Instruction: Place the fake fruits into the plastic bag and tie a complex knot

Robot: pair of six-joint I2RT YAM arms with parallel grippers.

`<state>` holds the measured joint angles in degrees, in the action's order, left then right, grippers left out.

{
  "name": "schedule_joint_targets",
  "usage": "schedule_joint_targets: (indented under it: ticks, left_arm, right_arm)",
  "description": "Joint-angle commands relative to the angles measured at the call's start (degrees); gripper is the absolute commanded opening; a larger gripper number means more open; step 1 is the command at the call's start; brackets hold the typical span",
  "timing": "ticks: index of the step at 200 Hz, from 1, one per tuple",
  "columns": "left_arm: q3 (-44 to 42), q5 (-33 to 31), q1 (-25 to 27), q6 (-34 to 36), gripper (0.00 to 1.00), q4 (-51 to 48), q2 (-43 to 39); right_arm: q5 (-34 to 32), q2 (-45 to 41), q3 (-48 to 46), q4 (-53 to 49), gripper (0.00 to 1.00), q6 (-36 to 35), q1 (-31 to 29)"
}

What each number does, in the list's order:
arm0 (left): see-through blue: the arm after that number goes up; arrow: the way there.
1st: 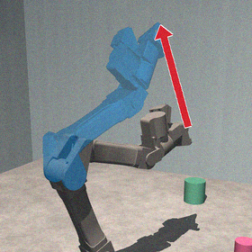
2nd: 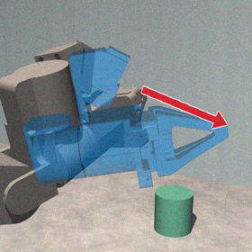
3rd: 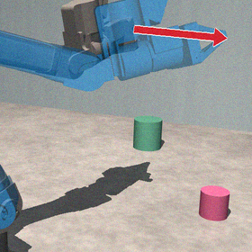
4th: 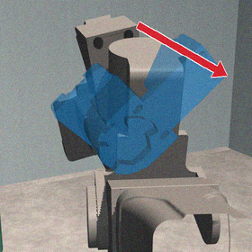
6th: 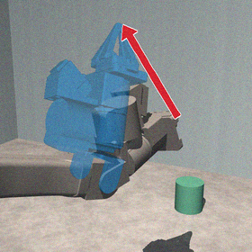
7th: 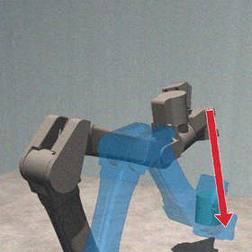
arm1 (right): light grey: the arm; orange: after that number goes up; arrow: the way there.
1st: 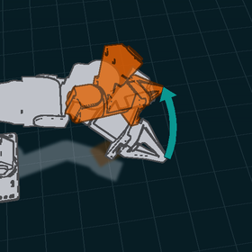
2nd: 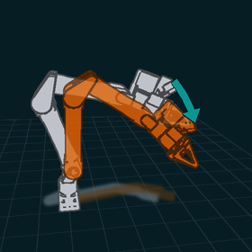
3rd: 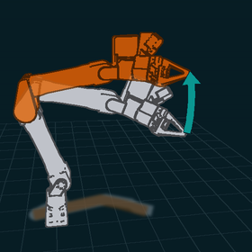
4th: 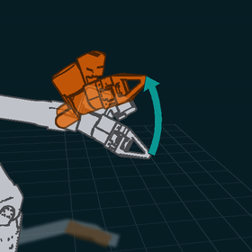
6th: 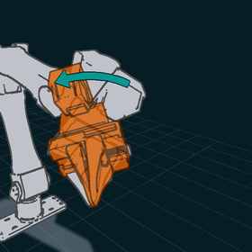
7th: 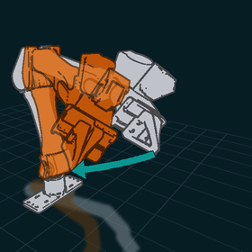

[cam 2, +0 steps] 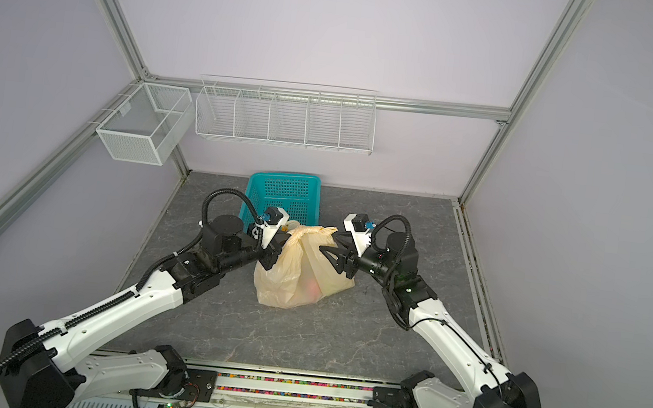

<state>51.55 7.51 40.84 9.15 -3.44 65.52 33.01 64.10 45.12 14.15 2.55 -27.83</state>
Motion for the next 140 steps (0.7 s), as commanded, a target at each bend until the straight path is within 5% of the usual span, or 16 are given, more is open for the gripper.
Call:
schedule_joint_targets:
  ticks: [1,86,140]
  left_arm:
    - [1.18,0.96,-0.23,-0.03,0.0,-0.68,-0.65]
    - [1.36,1.72,-0.23,0.09,0.0,-0.5,-0.54]
    - [1.36,2.08,-0.23,0.02,0.0,-0.66,-0.56]
  right_arm:
    - [-2.2,-1.77,4.37,-15.34,0.62,-11.6,0.27]
    - [-2.07,5.75,19.87,-30.11,0.7,-23.01,-0.28]
    - [-1.04,4.9,20.74,-31.56,0.54,-24.03,-0.73]
